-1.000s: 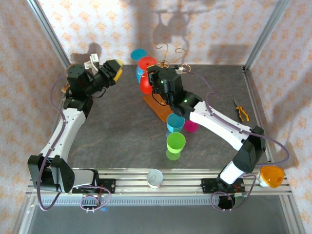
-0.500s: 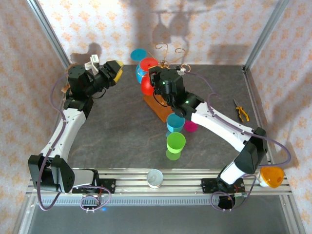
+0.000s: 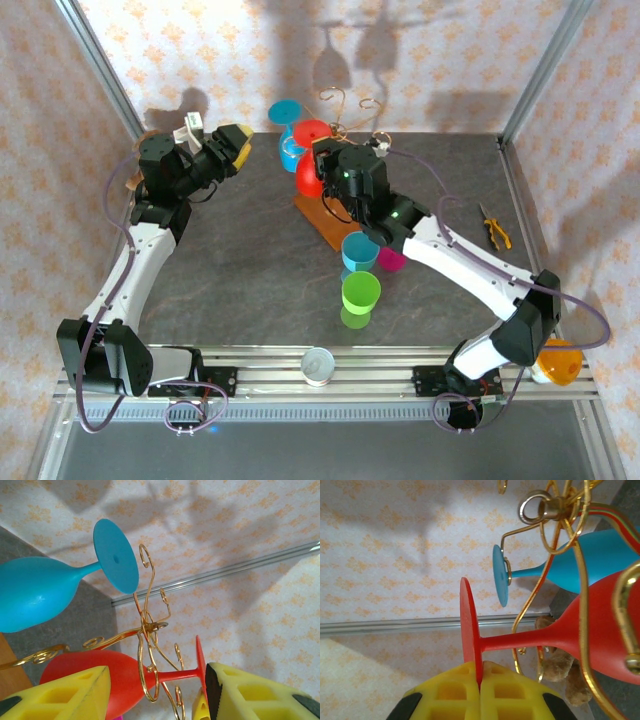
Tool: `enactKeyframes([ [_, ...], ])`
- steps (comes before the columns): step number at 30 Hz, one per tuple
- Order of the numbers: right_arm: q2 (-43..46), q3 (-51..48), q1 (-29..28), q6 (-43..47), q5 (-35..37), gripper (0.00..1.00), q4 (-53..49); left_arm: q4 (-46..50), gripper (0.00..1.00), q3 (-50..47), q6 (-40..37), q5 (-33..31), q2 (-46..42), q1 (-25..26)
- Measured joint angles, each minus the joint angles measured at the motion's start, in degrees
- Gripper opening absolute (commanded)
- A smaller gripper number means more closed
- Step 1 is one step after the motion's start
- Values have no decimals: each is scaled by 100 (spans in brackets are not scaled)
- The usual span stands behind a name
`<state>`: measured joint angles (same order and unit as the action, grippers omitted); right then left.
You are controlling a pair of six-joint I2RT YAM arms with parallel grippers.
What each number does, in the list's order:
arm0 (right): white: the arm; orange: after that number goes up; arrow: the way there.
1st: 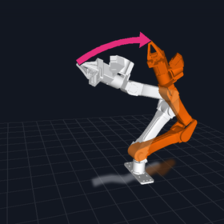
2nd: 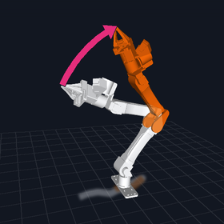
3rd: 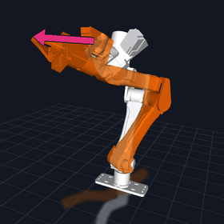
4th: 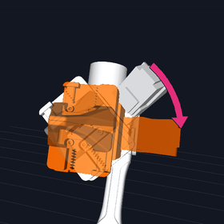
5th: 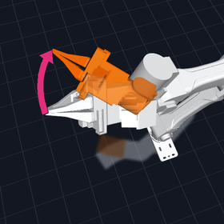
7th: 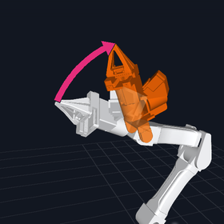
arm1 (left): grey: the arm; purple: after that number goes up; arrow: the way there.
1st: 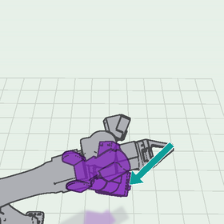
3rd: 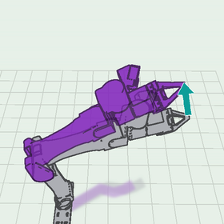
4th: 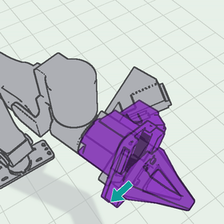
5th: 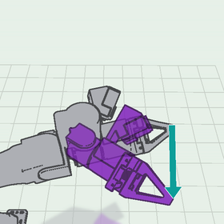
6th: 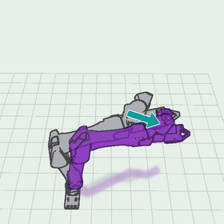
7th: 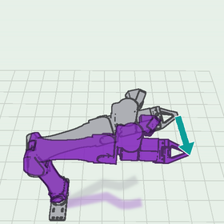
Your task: Take the wine glass off the wine glass rack
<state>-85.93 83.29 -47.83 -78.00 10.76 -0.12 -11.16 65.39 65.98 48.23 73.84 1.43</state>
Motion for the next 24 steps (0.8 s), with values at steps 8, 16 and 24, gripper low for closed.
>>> enactKeyframes([
  [8,39,-146,0,0,-57,0,-105,26,52,-20,-35,-4,-11,0],
  [16,315,-181,0,94,-195,0,-330,131,52,-101,-66,-61,-151,-11],
  [24,505,-284,0,221,-254,0,-503,146,52,-105,-138,-68,-153,-11],
])
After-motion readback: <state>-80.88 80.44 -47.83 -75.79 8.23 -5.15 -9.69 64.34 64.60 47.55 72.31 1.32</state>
